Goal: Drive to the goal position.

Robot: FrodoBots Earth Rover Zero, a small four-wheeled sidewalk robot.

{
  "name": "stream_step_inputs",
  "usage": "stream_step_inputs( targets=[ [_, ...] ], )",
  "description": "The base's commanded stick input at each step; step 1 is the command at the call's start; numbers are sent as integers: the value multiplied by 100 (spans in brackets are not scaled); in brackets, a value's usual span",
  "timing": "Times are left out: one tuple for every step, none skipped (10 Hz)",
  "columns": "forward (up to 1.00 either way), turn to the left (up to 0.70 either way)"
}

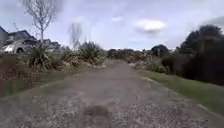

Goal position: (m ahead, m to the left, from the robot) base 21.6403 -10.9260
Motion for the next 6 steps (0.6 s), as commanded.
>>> stream_step_inputs(
  targets=[
    [70, 2],
    [70, 2],
    [70, 2],
    [70, 2],
    [70, 2],
    [70, 2]
  ],
)
